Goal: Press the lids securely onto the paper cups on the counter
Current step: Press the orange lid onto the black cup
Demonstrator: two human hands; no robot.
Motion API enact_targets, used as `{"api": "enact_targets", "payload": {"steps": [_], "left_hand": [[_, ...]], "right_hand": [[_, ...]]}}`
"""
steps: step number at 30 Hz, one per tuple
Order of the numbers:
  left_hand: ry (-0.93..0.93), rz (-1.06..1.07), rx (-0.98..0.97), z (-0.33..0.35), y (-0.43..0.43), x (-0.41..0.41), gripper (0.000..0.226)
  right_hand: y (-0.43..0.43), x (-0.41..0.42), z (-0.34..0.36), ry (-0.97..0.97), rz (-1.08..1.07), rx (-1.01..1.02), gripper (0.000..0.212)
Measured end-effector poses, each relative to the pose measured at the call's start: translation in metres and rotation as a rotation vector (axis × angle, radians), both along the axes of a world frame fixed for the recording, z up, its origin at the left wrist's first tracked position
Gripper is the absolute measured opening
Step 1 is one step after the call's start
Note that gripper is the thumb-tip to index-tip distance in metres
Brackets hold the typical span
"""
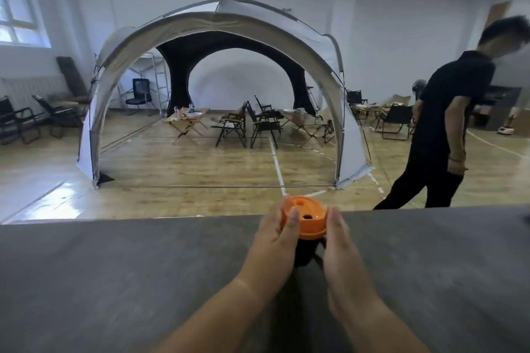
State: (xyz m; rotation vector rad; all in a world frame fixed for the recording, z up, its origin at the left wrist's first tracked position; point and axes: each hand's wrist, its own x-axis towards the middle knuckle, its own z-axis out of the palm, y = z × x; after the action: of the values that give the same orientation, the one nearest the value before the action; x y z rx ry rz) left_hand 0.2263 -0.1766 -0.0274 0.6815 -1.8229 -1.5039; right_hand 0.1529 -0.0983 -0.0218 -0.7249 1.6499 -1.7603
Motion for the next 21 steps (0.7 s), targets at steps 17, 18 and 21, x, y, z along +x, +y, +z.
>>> {"api": "enact_targets", "payload": {"steps": [17, 18, 21], "left_hand": [[-0.067, 0.171, -0.139, -0.042, -0.031, 0.036, 0.056], [-0.066, 0.17, -0.144, -0.043, -0.032, 0.035, 0.058], [-0.064, 0.18, -0.161, -0.045, -0.032, 0.034, 0.063]], "right_hand": [[-0.074, -0.035, 0.008, -0.169, 0.197, 0.281, 0.025], [-0.075, -0.035, 0.007, -0.161, 0.201, 0.296, 0.025], [-0.068, -0.034, 0.002, -0.146, 0.157, 0.251, 0.024]]}}
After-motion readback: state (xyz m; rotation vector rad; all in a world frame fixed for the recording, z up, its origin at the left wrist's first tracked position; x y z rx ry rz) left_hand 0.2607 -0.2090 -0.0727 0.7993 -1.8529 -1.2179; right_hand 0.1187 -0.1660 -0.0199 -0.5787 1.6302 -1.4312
